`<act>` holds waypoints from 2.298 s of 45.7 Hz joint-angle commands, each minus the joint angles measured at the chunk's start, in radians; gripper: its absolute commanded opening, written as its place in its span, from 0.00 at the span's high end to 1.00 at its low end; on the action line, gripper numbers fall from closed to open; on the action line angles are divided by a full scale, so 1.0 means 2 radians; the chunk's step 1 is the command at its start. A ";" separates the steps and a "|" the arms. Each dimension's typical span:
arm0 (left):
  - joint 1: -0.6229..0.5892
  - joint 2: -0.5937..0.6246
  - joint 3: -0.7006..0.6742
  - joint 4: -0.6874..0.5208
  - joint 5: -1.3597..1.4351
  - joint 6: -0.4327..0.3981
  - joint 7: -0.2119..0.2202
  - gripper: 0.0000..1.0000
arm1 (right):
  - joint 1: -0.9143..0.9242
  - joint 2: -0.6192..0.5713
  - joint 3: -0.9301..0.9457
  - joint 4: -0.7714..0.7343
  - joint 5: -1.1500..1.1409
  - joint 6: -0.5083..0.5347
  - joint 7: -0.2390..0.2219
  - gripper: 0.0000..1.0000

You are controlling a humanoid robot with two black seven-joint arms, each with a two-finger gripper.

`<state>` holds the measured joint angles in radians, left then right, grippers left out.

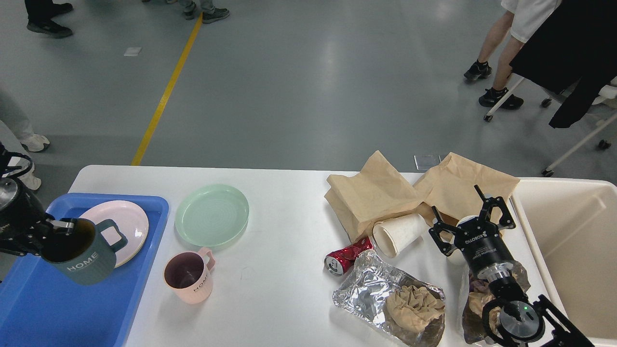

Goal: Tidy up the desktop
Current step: 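Carry the teal mug onto the blue tray corner and release, then lift the left gripper and move it toward the pink mug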

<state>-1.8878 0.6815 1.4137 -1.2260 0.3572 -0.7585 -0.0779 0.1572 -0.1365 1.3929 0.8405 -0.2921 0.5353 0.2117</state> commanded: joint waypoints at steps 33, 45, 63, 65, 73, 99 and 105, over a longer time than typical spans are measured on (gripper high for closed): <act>0.408 0.089 -0.269 0.374 0.117 -0.028 -0.055 0.98 | 0.000 0.000 0.000 -0.001 0.000 0.000 0.000 0.00; 0.442 0.076 -0.290 0.385 0.114 -0.019 -0.057 0.98 | 0.000 0.000 0.000 -0.001 0.000 0.000 0.000 0.00; 0.444 0.070 -0.307 0.381 0.111 -0.017 -0.051 0.92 | 0.000 0.000 0.000 0.000 0.000 0.000 0.000 0.00; 0.444 0.070 -0.306 0.381 0.111 -0.016 -0.050 0.89 | 0.000 0.000 0.000 0.000 0.000 0.000 0.000 0.00; 0.449 0.070 -0.306 0.381 0.108 -0.011 -0.054 0.64 | 0.000 0.000 0.000 0.000 0.000 0.000 0.000 0.00; 0.411 0.093 -0.257 0.335 0.044 0.007 -0.055 0.05 | 0.000 0.000 0.000 0.000 0.000 0.000 0.000 0.00; 0.368 0.112 -0.222 0.308 0.044 -0.005 -0.054 0.05 | 0.000 0.000 0.000 0.000 0.000 0.000 0.000 0.00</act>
<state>-1.0831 0.8814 0.9086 -0.5661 0.4454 -0.7462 -0.1878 0.1578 -0.1365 1.3929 0.8407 -0.2924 0.5353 0.2117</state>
